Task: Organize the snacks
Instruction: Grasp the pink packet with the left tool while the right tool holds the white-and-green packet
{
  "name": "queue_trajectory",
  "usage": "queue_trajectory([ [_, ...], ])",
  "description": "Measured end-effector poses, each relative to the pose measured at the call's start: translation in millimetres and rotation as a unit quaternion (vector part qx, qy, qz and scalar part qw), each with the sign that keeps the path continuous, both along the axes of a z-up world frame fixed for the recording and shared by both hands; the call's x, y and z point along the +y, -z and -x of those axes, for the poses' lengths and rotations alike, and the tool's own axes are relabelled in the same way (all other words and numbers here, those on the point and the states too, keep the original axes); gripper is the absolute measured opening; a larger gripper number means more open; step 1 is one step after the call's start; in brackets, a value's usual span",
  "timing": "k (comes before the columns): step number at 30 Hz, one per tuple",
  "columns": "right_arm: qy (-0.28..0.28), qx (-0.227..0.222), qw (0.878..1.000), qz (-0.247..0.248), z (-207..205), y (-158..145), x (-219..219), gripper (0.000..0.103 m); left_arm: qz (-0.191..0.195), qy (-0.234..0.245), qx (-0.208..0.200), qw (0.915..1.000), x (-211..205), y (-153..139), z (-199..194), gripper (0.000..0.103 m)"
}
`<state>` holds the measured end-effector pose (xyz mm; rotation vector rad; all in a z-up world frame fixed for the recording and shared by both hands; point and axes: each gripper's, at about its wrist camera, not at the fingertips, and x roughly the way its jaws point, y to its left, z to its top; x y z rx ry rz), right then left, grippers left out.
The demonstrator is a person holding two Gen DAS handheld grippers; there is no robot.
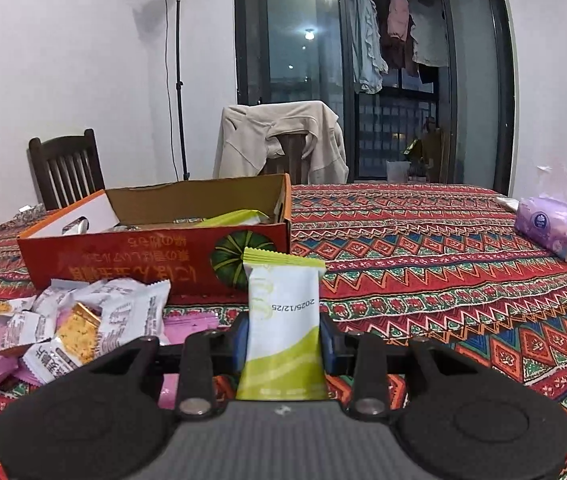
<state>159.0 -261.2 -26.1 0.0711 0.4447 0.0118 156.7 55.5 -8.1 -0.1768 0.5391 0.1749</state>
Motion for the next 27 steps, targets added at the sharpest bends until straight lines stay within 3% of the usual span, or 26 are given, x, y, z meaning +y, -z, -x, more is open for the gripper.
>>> queue_trajectory([
  [9,-0.007,-0.007,1.0,-0.009,1.3,-0.3,-1.5,0.034,-0.014,0.004,0.013,0.9998,-6.5,3.0,-2.7,0.103],
  [15,-0.011,-0.006,1.0,-0.013,0.9,0.3,-2.8,0.034,-0.017,0.029,0.055,0.9979,-13.9,10.0,-13.7,0.103],
  [19,-0.015,-0.005,1.0,-0.021,0.0,0.1,-4.1,0.034,0.014,0.039,0.084,0.9956,-16.1,8.5,-15.9,0.103],
  [22,-0.018,-0.009,0.999,-0.028,1.7,-0.3,-5.8,0.034,0.021,0.029,0.102,0.9942,-27.1,9.5,-14.4,0.103],
  [25,-0.023,-0.008,0.999,-0.031,1.7,-0.2,-6.1,0.034,-0.008,-0.001,0.103,0.9946,-42.2,12.4,-14.2,0.103],
  [27,-0.027,-0.008,0.999,-0.033,1.5,-0.1,-6.3,0.034,-0.002,-0.026,0.104,0.9942,-44.3,13.5,-16.2,0.103],
])
